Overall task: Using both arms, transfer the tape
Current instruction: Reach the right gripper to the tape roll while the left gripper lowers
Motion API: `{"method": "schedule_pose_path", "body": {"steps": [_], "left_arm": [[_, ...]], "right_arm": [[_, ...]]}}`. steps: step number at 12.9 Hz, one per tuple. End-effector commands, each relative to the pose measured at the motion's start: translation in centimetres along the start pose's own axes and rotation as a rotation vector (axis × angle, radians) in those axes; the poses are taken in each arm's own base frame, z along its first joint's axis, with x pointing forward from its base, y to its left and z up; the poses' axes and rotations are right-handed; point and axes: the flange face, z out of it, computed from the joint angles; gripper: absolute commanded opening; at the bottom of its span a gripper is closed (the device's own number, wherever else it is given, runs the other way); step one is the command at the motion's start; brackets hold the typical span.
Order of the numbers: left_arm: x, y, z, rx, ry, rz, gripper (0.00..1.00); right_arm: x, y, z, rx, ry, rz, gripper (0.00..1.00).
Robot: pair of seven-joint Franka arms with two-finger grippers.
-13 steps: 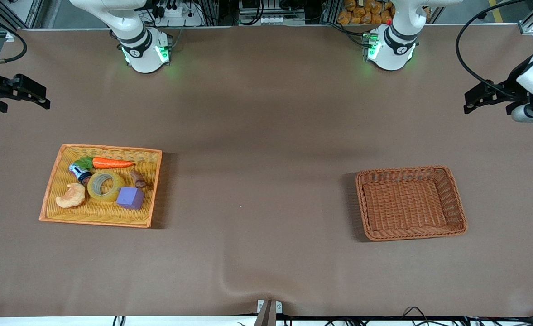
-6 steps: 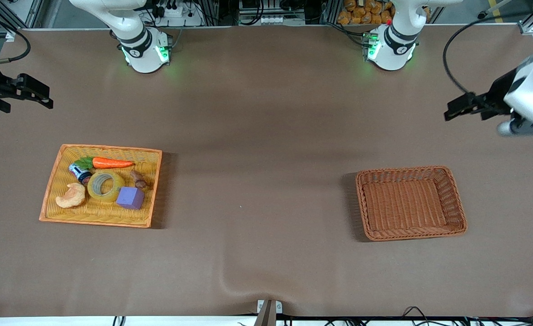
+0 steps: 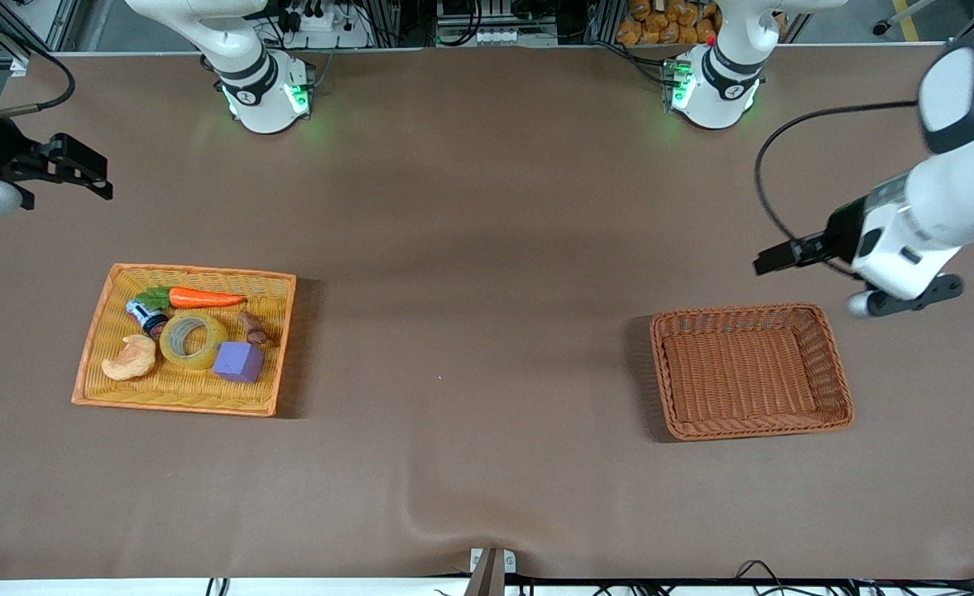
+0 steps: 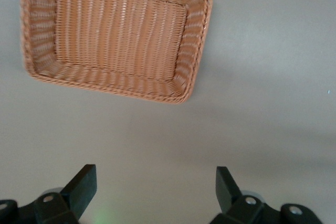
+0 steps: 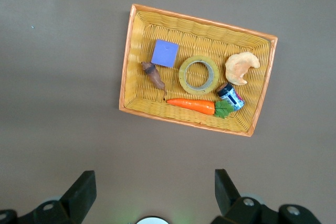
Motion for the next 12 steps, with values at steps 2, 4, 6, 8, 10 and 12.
{"method": "schedule_pose_path", "body": {"steps": [2,4,6,8,10,12], "left_arm": [[2.1,4.3,2.7,-0.021,0.027,-0.098,1.00],[2.6,6.0,2.3,-0.064,0.080,-0.167,1.00],[3.4,7.3,3.2,-0.102,0.131,-0.244,1.00],[5.8,9.3,8.7,-0.118,0.161,-0.255,1.00],[7.5,10.6,13.8,-0.131,0.180,-0.253,1.00],[8.0,11.3,15.5,-0.142,0.167,-0.267,1.00]], "right_arm": [[1.5,-2.6,1.8,0.001,0.005,-0.062,1.00],[3.2,-4.1,6.1,-0.008,0.034,-0.093,1.00],[4.2,-3.6,12.2,-0.008,0.069,-0.086,1.00],[4.9,-3.8,16.5,-0.005,0.048,-0.092,1.00],[5.8,-3.7,20.2,0.017,0.044,-0.165,1.00],[7.2,-1.5,24.3,0.018,0.051,-0.196,1.00]]}}
